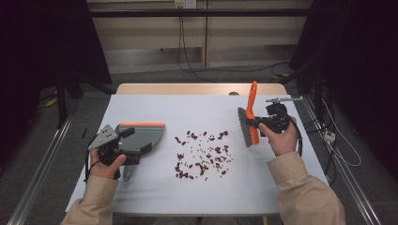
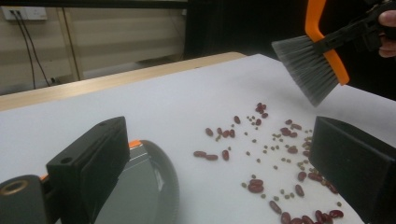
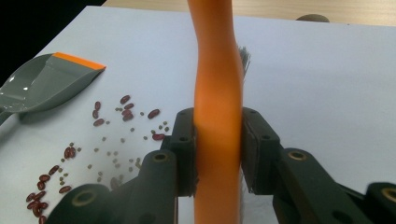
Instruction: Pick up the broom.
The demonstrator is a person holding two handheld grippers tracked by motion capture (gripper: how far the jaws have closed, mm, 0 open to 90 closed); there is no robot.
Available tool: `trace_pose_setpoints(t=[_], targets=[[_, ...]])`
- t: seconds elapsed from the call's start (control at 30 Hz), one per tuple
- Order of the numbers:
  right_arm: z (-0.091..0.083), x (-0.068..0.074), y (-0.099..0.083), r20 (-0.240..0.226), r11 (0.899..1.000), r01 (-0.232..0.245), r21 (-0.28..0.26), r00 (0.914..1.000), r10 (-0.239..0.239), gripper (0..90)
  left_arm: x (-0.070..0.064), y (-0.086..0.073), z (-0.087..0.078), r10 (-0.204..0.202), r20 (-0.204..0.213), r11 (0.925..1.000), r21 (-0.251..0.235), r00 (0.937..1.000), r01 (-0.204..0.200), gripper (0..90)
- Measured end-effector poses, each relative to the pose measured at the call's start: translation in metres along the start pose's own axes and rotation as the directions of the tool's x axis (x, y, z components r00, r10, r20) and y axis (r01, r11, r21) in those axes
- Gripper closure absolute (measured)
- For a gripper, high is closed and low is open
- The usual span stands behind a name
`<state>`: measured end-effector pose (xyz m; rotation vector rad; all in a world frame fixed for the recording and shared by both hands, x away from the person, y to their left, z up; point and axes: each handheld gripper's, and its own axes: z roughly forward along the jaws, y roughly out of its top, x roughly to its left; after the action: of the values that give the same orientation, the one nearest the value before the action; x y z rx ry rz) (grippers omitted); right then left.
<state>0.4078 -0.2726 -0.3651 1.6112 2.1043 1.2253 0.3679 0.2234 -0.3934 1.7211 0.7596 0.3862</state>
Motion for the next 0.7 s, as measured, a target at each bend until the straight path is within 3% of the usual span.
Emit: trace_pose_setpoints(t=[0.13,0.4,0.7], targets=[[-0.003,-0.003,-0.001,0.014,1.0,-0.001,0.024,0.9999,0.0,69.7,0.002,-0.003,-0.003,0.021,-0.006,0.9998,0.004,0.9998,-0.021,5.1],[0.0,-0.006,-0.001,0.038,0.995,-0.009,0.099,0.9992,0.005,69.7,0.006,-0.008,-0.005,0.019,-0.012,0.9998,0.002,0.9997,-0.019,5.1],[0.027,-0.008,-0.001,0.055,0.988,-0.02,0.15,0.9984,0.012,69.7,0.01,-0.013,-0.007,0.016,-0.014,0.9998,0.007,0.9998,-0.016,5.1]])
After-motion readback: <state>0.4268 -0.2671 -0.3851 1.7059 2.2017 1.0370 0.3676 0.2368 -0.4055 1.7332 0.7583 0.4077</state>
